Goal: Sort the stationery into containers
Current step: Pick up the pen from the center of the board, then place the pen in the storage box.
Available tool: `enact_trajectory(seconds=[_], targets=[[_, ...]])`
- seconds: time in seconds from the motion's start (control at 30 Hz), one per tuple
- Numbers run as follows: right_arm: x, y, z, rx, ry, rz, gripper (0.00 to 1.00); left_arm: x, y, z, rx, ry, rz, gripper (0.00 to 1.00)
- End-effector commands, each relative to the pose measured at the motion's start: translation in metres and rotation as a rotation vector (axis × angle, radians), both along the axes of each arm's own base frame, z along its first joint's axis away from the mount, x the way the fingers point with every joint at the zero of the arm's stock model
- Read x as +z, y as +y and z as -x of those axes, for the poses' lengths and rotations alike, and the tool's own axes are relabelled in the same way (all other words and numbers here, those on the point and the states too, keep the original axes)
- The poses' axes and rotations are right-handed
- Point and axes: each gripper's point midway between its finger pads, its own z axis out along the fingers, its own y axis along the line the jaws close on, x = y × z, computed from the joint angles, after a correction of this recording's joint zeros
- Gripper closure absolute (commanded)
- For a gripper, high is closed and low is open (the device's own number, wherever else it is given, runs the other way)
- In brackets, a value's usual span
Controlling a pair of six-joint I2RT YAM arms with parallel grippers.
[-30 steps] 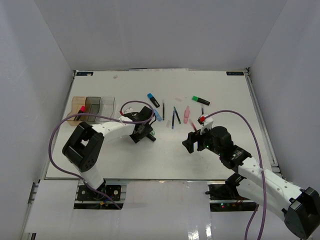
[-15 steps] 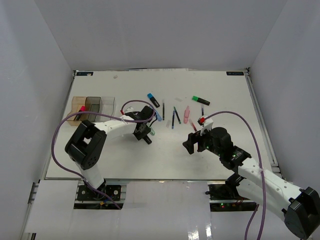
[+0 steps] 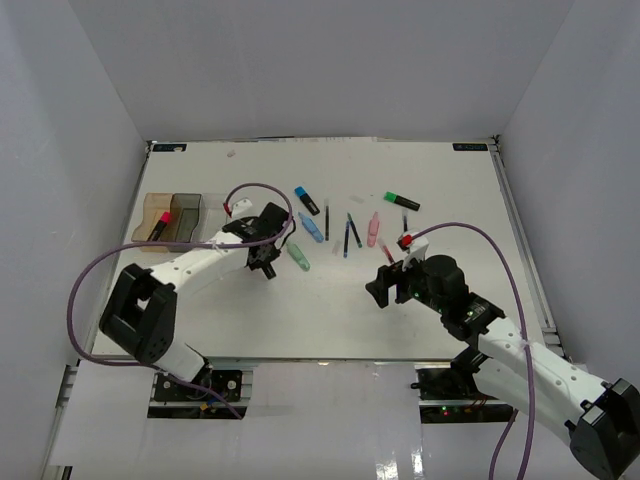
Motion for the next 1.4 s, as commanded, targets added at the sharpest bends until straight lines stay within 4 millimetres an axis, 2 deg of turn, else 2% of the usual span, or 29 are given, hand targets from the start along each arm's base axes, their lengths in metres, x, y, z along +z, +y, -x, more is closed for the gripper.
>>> enact_trajectory(seconds=[0.0,0.03,0.07,0.1,0.13,0.17,0.2,0.27,0.3,0.4,0.43,0.5,0.6,0.63,0.7,0.83,0.9,0.97,1.0,1.13,1.2,1.33,1.37], targets=[[0.010,0.005,-0.002,0.018,-0.045,-0.032,0.10,0.078,0.068,-0.036,-0.016,-0.186,-0.230,0.84],[0.011,0.006,-0.001,0.023,-0.049,-0.037,0.10,0.093,0.082,-0.040,-0.014,-0.224,-0.253,0.85],[0.011,0.006,0.000,0.025,-0.048,-0.041,0.10,0.098,0.096,-0.043,-0.019,-0.230,-0.288,0.86],[0.010,0.006,0.000,0.029,-0.048,-0.041,0.10,0.104,0.110,-0.048,-0.016,-0.242,-0.315,0.91],[0.010,0.006,0.001,0.031,-0.050,-0.041,0.10,0.115,0.136,-0.059,0.033,-0.277,-0.333,0.95],[0.011,0.007,0.001,0.033,-0.053,-0.046,0.10,0.122,0.149,-0.062,-0.024,-0.271,-0.387,0.99],[0.011,0.006,0.001,0.033,-0.054,-0.048,0.10,0.131,0.174,-0.071,0.021,-0.304,-0.407,1.00],[0.012,0.008,0.003,0.043,-0.058,-0.055,0.10,0.139,0.195,-0.081,-0.036,-0.301,-0.468,1.00],[0.013,0.008,0.002,0.044,-0.061,-0.057,0.10,0.147,0.216,-0.089,-0.001,-0.317,-0.496,1.00],[0.013,0.009,0.005,0.058,-0.066,-0.068,0.10,0.154,0.251,-0.107,-0.031,-0.275,-0.606,1.00],[0.015,0.009,0.005,0.061,-0.070,-0.072,0.10,0.153,0.269,-0.108,-0.017,-0.251,-0.634,1.00],[0.014,0.009,0.006,0.065,-0.072,-0.075,0.10,0.148,0.291,-0.117,-0.022,-0.208,-0.690,1.00],[0.016,0.010,0.008,0.074,-0.079,-0.086,0.10,0.149,0.311,-0.129,-0.036,-0.217,-0.703,1.00],[0.017,0.011,0.009,0.078,-0.082,-0.089,0.10,0.140,0.314,-0.135,-0.050,-0.204,-0.694,1.00],[0.017,0.011,0.009,0.082,-0.083,-0.093,0.10,0.139,0.323,-0.143,-0.053,-0.203,-0.692,1.00],[0.016,0.010,0.009,0.080,-0.084,-0.092,0.10,0.114,0.322,-0.153,-0.139,-0.158,-0.709,0.98],[0.016,0.010,0.009,0.074,-0.086,-0.090,0.10,0.098,0.320,-0.148,-0.162,-0.139,-0.705,0.95],[0.015,0.009,0.008,0.070,-0.087,-0.089,0.10,0.093,0.317,-0.143,-0.184,-0.145,-0.706,0.92],[0.016,0.009,0.009,0.071,-0.087,-0.089,0.10,0.083,0.316,-0.138,-0.188,-0.141,-0.705,0.91],[0.014,0.010,0.008,0.074,-0.081,-0.086,0.10,0.066,0.315,-0.124,-0.199,-0.134,-0.690,0.84],[0.013,0.010,0.008,0.075,-0.076,-0.085,0.10,0.063,0.315,-0.119,-0.200,-0.142,-0.681,0.68],[0.014,0.010,0.008,0.073,-0.081,-0.084,0.10,0.065,0.318,-0.118,-0.182,-0.157,-0.665,0.52],[0.013,0.010,0.008,0.073,-0.080,-0.083,0.10,0.068,0.318,-0.118,-0.175,-0.164,-0.664,0.45]])
